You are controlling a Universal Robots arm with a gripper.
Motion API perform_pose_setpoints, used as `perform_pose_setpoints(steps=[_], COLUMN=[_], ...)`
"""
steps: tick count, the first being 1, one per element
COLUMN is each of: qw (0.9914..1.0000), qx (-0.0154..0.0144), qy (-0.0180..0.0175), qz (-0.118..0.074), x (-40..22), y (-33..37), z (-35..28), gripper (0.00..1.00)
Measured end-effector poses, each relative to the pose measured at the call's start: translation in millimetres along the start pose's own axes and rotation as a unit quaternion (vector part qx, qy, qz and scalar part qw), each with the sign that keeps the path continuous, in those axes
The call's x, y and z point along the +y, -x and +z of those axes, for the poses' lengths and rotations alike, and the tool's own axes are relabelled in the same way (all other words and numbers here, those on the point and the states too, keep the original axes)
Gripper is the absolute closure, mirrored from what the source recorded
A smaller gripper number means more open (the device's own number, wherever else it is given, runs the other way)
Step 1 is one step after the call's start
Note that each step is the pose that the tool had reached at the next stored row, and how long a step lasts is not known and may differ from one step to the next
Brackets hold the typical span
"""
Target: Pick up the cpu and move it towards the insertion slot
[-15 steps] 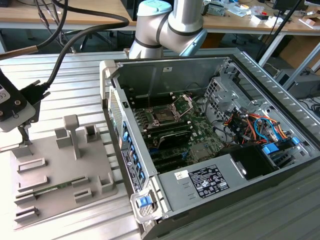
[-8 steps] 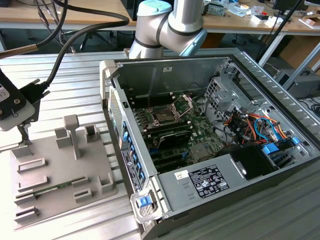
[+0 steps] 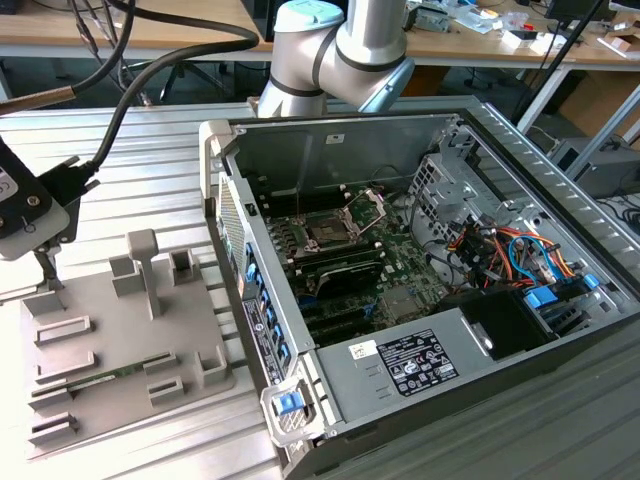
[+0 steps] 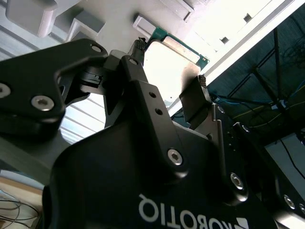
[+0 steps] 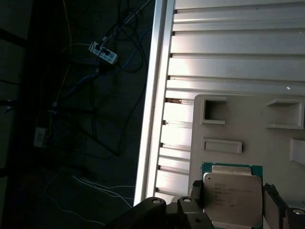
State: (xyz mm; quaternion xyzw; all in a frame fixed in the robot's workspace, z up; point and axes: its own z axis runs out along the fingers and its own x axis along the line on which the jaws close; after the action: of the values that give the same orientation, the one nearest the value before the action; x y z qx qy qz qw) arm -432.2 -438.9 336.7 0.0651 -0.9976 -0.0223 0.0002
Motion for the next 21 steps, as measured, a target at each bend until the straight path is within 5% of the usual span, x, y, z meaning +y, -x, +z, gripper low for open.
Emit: perform_pose_setpoints(steps=[21], qw=[1.0], qx=[0.0], qy=[0.0], qz=[0.0], x=[0.2], y=[0.0], z=[-4.3], gripper=[0.45])
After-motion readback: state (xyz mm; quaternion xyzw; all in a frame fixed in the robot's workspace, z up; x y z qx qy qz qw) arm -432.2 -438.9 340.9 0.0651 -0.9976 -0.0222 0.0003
